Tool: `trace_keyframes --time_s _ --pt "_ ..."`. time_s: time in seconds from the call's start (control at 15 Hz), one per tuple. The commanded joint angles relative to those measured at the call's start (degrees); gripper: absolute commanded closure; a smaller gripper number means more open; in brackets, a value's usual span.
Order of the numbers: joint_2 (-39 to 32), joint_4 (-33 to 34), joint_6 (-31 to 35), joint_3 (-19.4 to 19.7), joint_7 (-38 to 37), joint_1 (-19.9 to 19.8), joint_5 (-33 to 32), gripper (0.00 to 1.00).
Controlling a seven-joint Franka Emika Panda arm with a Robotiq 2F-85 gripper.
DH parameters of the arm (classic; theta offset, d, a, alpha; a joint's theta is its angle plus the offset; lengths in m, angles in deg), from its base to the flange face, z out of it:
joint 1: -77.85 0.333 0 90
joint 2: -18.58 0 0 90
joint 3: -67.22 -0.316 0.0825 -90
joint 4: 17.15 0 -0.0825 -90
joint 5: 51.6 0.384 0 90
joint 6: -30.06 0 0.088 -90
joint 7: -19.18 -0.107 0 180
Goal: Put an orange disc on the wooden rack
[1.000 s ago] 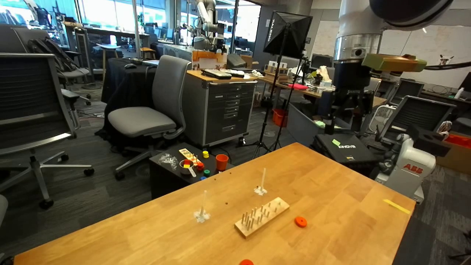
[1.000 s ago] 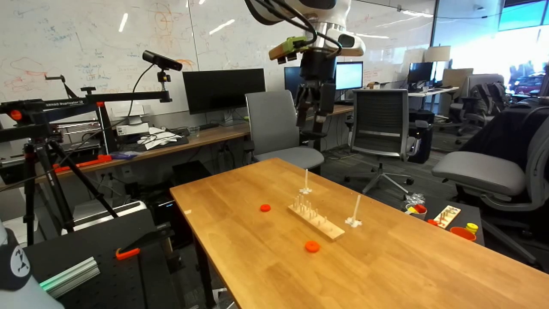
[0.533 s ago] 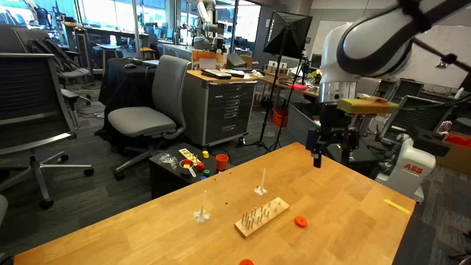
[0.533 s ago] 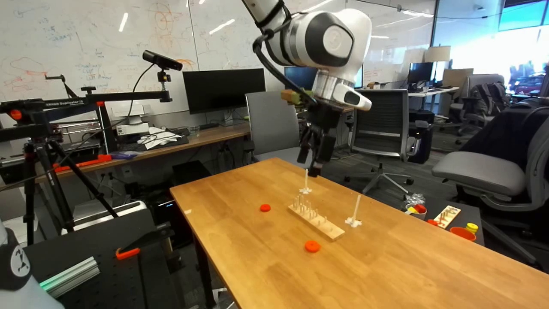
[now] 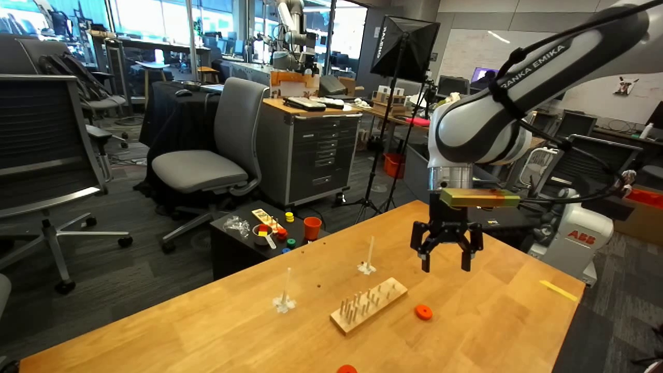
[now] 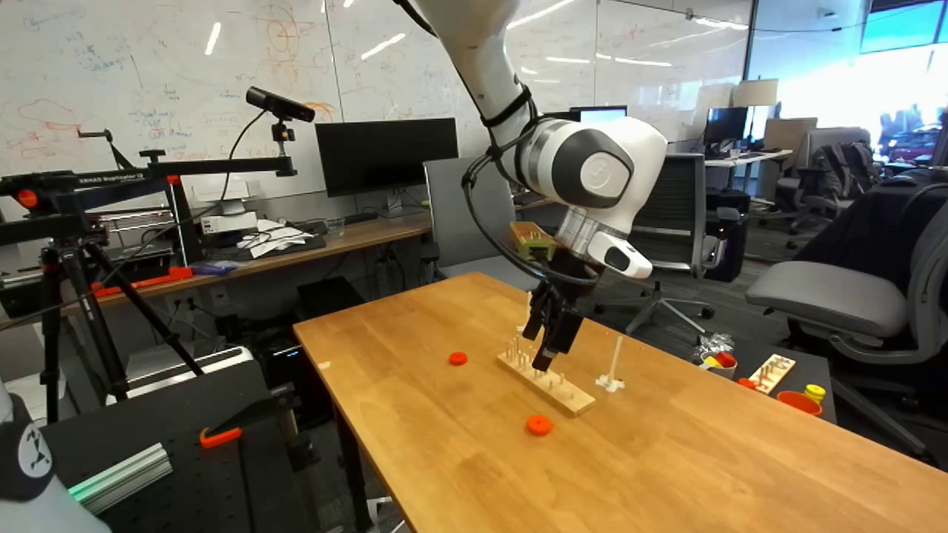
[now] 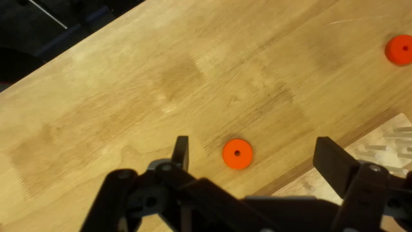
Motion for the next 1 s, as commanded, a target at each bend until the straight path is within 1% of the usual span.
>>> trace_keyframes --time_s 0.0,0.07,0.33,0.53,0.93 --pt "-3.2 6.8 -3.6 0.3 -1.7 1.3 3.2 0.0" --pt "-2.3 2.7 -0.6 1.1 0.1 1.1 2.4 0.0" --pt "-3.0 5.2 -1.7 1.0 -0.6 1.8 2.7 0.0" --pt "-6.5 6.8 -1.8 1.0 -0.6 0.5 4.3 0.0" --pt "-13.0 9.7 -2.8 1.9 -1.1 -0.8 5.5 0.0"
